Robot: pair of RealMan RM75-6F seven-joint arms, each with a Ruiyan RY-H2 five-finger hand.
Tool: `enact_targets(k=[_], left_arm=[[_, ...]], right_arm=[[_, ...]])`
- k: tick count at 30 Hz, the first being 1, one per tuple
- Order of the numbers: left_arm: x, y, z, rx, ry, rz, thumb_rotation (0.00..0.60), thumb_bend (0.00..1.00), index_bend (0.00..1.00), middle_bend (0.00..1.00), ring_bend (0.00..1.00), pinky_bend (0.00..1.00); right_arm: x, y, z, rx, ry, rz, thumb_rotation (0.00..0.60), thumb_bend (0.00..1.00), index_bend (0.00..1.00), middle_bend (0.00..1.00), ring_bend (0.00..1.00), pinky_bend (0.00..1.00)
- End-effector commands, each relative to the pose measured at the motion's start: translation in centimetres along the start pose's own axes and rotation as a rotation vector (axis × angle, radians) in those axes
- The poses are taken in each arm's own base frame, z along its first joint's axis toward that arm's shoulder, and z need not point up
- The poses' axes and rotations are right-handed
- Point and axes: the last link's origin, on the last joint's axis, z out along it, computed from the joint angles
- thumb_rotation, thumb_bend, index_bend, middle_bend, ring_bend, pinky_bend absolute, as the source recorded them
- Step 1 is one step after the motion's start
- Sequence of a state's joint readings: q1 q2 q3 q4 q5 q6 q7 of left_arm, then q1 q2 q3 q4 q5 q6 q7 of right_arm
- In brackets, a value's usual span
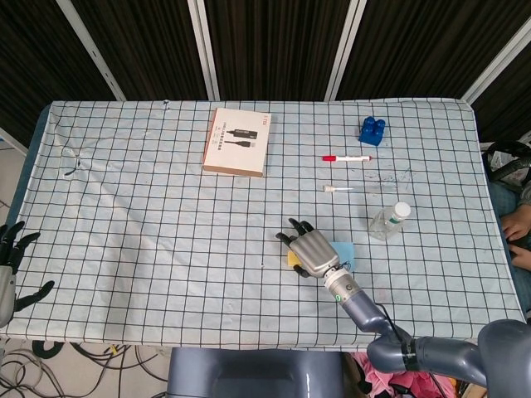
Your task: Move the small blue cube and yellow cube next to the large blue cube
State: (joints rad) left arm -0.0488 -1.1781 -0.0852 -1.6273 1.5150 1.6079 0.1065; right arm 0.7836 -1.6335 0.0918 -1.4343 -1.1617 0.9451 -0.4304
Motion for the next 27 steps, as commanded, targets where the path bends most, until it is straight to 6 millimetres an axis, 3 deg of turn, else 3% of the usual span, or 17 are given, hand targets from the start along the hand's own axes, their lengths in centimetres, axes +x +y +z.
enact_targets(k=[1, 17, 27], left_arm=[[0.0, 0.0, 0.0, 0.000, 0.000, 0.000, 0.600, 0.11, 0.21, 0.07, 0.00, 0.00], [-0.1, 0.0, 0.0, 0.008, 0.000, 0.004, 0.600, 0.11, 0.21, 0.07, 0.00, 0.00], [0.1, -0.1, 0.1, 0.015, 0.006, 0.001, 0.600, 0.11, 0.21, 0.07, 0.00, 0.00]], right_arm=[[-0.1, 0.0, 0.0, -0.001, -0.003, -0.001, 0.600, 0.26, 0.18, 0.41, 0.01, 0.13], [0.2, -0.2, -0.3, 0.007, -0.008, -0.014, 0.600, 0.26, 0.17, 0.33, 0.00, 0.13], [2.4, -1.6, -0.9, 0.055, 0.045, -0.010, 0.600, 0.26, 0.13, 0.26, 0.00, 0.13]])
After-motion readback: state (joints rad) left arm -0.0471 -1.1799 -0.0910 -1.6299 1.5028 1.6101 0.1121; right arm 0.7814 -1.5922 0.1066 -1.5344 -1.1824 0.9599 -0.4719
